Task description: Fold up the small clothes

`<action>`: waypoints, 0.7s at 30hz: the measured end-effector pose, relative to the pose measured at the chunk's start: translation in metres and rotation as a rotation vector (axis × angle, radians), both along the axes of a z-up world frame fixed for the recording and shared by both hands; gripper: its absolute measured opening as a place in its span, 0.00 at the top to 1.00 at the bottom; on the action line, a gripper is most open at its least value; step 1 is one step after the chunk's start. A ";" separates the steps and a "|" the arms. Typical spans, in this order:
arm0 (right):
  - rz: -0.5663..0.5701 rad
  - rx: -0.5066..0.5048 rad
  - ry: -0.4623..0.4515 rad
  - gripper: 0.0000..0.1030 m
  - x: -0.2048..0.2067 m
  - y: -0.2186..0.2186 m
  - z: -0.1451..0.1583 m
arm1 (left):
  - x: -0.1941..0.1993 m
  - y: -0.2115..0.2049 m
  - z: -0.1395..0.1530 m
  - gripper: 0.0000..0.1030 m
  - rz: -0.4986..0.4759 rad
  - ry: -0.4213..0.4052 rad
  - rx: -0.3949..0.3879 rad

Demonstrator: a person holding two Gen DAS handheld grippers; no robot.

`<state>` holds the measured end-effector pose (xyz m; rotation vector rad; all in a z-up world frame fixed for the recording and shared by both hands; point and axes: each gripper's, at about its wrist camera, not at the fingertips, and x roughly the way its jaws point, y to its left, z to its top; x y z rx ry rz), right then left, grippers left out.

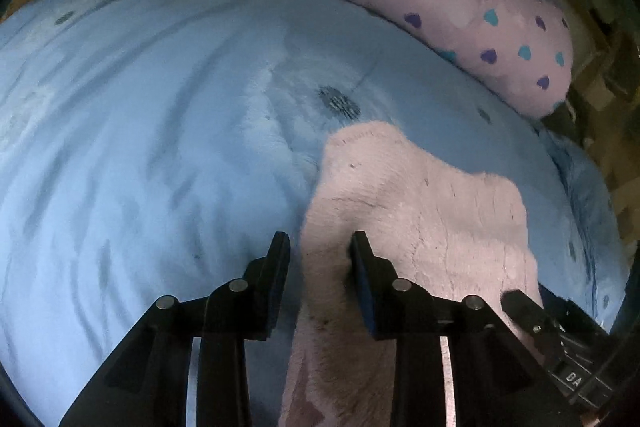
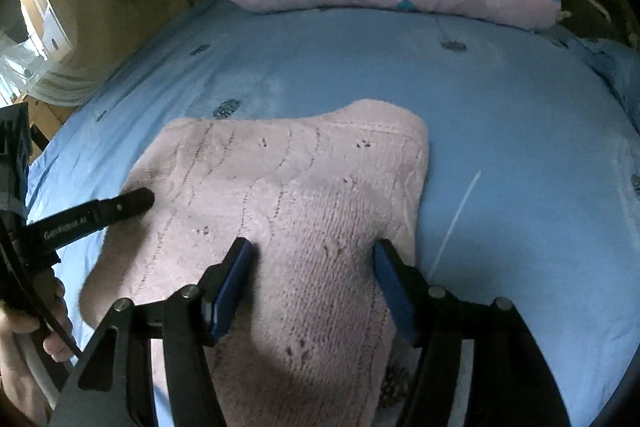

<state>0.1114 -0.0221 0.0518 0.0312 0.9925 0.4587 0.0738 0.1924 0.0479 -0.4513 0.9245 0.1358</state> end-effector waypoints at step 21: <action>-0.082 0.231 0.175 0.33 -0.080 -0.058 -0.029 | -0.056 -0.012 -0.004 0.57 -0.165 0.043 0.000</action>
